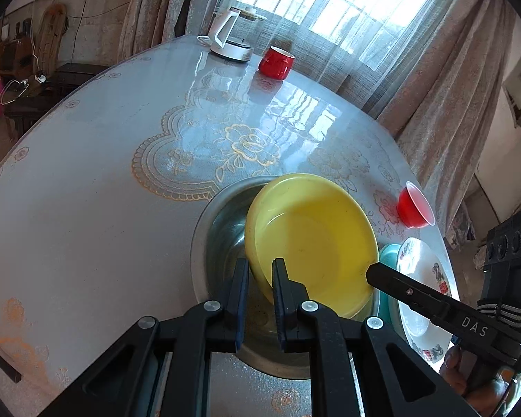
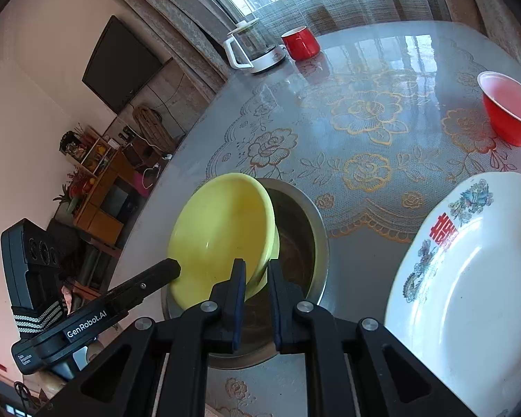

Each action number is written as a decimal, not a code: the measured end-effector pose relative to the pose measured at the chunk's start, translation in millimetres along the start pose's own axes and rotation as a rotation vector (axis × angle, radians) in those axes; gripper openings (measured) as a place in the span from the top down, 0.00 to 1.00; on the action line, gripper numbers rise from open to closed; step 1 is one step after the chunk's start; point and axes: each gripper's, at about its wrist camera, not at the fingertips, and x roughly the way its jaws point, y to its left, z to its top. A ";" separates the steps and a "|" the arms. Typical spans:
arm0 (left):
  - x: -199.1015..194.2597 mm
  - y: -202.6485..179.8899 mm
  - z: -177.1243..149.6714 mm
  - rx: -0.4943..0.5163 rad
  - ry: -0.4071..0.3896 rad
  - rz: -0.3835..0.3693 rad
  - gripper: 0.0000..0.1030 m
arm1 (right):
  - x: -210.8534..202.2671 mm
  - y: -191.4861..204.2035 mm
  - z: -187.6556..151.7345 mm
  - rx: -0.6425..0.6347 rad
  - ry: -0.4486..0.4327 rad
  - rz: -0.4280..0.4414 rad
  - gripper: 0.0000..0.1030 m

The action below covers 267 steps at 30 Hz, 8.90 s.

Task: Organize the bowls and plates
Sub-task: 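Lower the yellow bowl into the steel bowl with both grippers, then open both grippers and move them to the pink-and-red plastic bowl, then close both grippers on the pink bowl rim and lift it, then carry the pink bowl over the steel bowl and lower it onto the yellow bowl, then press the pink bowl down into the steel bowl with both grippers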

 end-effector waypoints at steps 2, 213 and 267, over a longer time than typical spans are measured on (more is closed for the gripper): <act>2.6 3.3 -1.7 -0.007 0.008 0.004 0.87 | 5.7 0.4 0.3 -0.003 0.015 -0.006 0.87; -16.8 -11.9 -23.0 -0.070 -0.007 -0.069 0.88 | 2.2 -0.2 3.3 0.030 0.019 0.044 0.83; -1.7 -27.6 -42.9 0.109 -0.058 0.119 0.82 | 22.0 7.5 -7.3 -0.107 -0.009 -0.125 0.79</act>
